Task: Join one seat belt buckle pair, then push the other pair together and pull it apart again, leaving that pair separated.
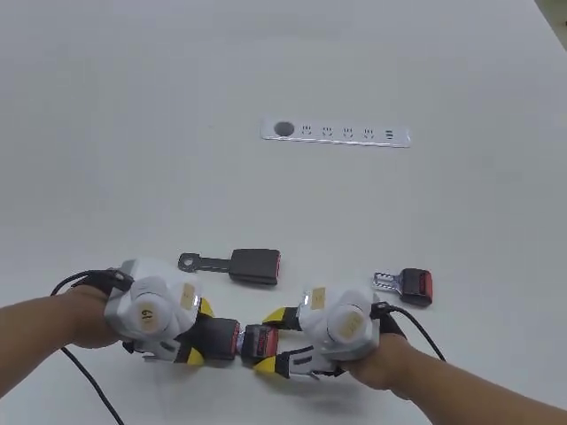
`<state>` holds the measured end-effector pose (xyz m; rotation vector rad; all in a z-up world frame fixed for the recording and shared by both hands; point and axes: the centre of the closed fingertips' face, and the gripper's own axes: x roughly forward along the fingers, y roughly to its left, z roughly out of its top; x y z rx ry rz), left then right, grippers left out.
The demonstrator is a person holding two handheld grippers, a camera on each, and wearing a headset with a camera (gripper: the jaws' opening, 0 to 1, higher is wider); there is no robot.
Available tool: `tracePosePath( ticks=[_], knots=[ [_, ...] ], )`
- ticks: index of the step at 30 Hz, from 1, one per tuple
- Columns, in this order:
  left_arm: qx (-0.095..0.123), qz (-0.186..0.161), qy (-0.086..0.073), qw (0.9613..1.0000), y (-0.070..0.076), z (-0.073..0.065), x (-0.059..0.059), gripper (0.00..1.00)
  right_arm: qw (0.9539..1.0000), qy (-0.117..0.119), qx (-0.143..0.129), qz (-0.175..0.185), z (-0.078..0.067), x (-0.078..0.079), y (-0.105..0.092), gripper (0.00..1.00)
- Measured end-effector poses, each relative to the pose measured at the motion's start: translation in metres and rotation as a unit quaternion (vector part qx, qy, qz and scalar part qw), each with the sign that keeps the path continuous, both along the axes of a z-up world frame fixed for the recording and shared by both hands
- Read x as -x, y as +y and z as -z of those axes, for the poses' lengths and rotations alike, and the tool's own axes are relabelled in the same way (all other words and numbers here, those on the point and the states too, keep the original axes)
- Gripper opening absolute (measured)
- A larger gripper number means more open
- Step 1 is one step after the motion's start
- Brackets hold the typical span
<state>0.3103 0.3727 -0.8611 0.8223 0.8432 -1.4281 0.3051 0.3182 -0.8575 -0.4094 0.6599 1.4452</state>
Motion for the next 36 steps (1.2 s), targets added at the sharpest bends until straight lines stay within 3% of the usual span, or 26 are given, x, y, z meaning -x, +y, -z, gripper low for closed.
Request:
tracePosePath(
  ticks=[7,19,36],
  knots=[
    [0.007,0.005,-0.001,1.0,-0.0005,-0.0003,-0.0013,0.34,1.0,-0.001,-0.01,0.003,-0.0004,0.0005,-0.0013,0.34],
    [0.051,0.004,-0.002,0.9987,0.0002,-0.0019,-0.0018,0.34,0.9994,-0.015,-0.031,0.002,-0.0038,0.0004,-0.0033,0.34],
    [0.067,0.01,-0.002,0.9977,0.0009,-0.0024,-0.001,0.33,0.9985,-0.016,-0.052,0.01,-0.0043,-0.0009,-0.0027,0.34]
  ],
)
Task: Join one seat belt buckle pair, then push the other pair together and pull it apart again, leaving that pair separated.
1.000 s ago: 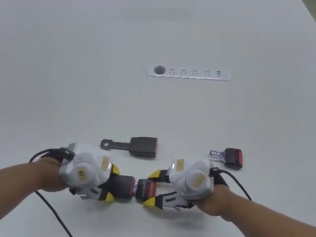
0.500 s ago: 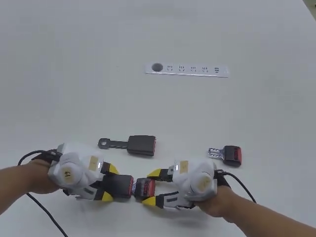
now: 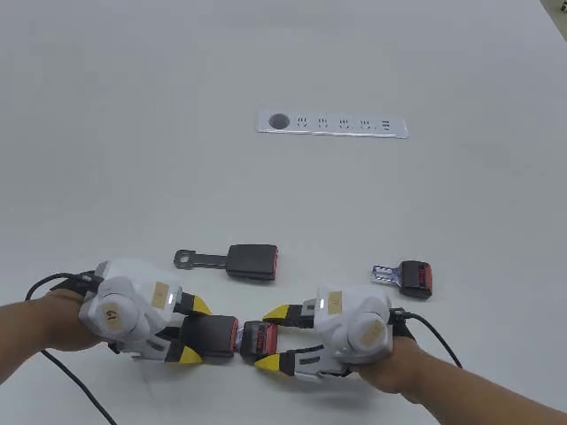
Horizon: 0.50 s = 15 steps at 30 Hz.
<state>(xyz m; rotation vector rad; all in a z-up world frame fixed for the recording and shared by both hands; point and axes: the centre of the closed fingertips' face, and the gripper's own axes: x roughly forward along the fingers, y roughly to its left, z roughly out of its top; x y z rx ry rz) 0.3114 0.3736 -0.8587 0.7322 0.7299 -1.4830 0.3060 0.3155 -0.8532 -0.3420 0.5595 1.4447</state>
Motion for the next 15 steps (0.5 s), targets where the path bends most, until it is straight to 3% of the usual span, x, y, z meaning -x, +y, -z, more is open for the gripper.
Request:
tracePosePath(
  ticks=[15],
  knots=[
    [0.004,-0.001,0.001,1.0,0.0001,0.0004,0.0001,0.33,1.0,0.001,-0.004,0.004,0.0005,-0.0007,-0.0007,0.33]
  ],
)
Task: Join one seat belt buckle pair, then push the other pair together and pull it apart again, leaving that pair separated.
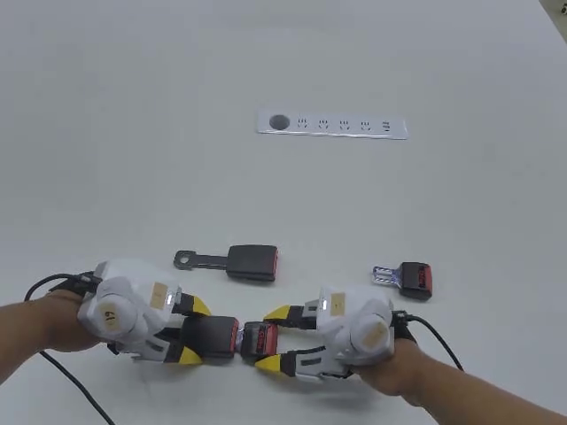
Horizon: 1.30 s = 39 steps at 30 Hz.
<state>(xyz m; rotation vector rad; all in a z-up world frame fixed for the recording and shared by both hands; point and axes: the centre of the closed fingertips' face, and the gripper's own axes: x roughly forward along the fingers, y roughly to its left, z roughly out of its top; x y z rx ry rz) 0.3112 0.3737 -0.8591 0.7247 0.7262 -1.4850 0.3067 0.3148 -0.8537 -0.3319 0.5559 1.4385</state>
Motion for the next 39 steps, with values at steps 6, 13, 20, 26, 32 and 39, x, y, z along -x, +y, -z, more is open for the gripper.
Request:
tracePosePath(
  ticks=[6,13,20,26,32,39],
  knots=[
    [0.001,0.002,0.0,1.0,0.0,0.0,0.0004,0.33,1.0,0.001,0.0,0.0,0.0005,-0.0002,-0.0005,0.33],
    [0.001,0.0,0.001,1.0,0.0003,-0.0002,0.0005,0.33,1.0,0.002,0.0,0.003,0.0,-0.0002,-0.001,0.33],
    [0.002,0.0,0.002,1.0,0.0011,-0.0002,0.0005,0.33,1.0,0.002,0.0,0.003,-0.0007,0.0,-0.0012,0.33],
    [0.001,0.001,0.002,1.0,0.0015,-0.0003,0.0005,0.33,1.0,0.002,0.0,0.007,-0.0002,-0.0003,-0.0016,0.33],
    [0.001,0.001,0.003,1.0,0.0017,-0.0005,0.0006,0.33,1.0,0.002,0.0,0.009,-0.0005,-0.0001,-0.0017,0.33],
    [-0.003,-0.003,0.009,1.0,0.0008,-0.0012,0.0006,0.33,0.9999,0.005,-0.003,0.014,0.0001,-0.0004,-0.002,0.34]
  ],
)
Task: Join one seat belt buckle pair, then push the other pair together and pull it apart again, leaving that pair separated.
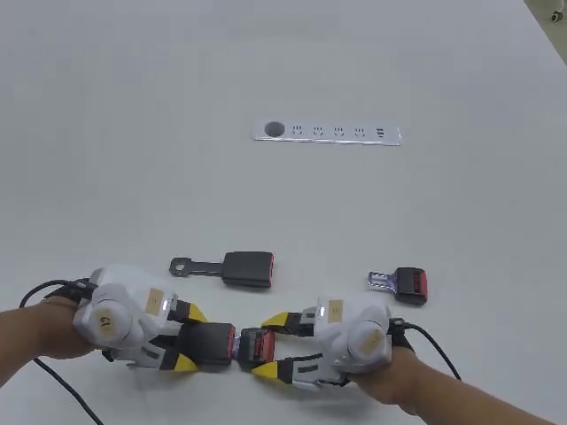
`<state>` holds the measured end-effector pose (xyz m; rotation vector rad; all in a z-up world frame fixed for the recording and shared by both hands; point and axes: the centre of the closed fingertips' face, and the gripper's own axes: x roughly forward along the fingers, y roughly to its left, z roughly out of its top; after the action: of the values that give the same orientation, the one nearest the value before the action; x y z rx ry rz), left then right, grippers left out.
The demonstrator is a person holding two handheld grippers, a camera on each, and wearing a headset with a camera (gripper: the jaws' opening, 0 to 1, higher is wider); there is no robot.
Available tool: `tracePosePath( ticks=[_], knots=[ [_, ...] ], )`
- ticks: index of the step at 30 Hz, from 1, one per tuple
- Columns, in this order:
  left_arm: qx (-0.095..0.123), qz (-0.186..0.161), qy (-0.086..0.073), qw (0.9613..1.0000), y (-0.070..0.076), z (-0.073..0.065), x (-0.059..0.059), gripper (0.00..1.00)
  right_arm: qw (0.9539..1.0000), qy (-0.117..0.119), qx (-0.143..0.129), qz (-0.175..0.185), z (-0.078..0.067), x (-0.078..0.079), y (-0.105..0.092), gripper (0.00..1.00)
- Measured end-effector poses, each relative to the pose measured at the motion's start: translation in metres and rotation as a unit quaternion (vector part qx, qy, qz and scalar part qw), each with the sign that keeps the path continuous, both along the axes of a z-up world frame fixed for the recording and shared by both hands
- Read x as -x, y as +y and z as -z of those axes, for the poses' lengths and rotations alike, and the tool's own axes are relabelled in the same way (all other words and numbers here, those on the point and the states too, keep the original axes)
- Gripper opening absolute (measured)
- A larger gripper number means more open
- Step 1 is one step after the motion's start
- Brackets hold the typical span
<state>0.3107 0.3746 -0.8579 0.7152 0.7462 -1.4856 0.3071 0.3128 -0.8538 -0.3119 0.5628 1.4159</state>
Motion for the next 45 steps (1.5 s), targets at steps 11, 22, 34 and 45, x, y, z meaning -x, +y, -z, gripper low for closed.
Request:
tracePosePath(
  ticks=[11,22,34,45],
  knots=[
    [-0.038,-0.002,-0.003,0.9993,-0.001,0.001,0.0,0.35,0.9996,0.0,0.027,-0.003,-0.001,0.001,0.003,0.36],
    [-0.053,-0.011,-0.012,0.9985,-0.005,-0.01,0.012,0.65,0.9983,-0.015,0.037,0.044,-0.013,-0.006,-0.002,0.69],
    [-0.016,-0.072,-0.05,0.996,-0.026,-0.053,-0.015,0.73,0.9946,-0.037,0.031,0.092,-0.041,-0.022,-0.063,0.7],
    [0.0,-0.095,-0.078,0.9924,-0.045,-0.072,-0.049,0.74,0.9893,-0.044,0.06,0.126,-0.053,-0.052,-0.133,0.7]
  ],
)
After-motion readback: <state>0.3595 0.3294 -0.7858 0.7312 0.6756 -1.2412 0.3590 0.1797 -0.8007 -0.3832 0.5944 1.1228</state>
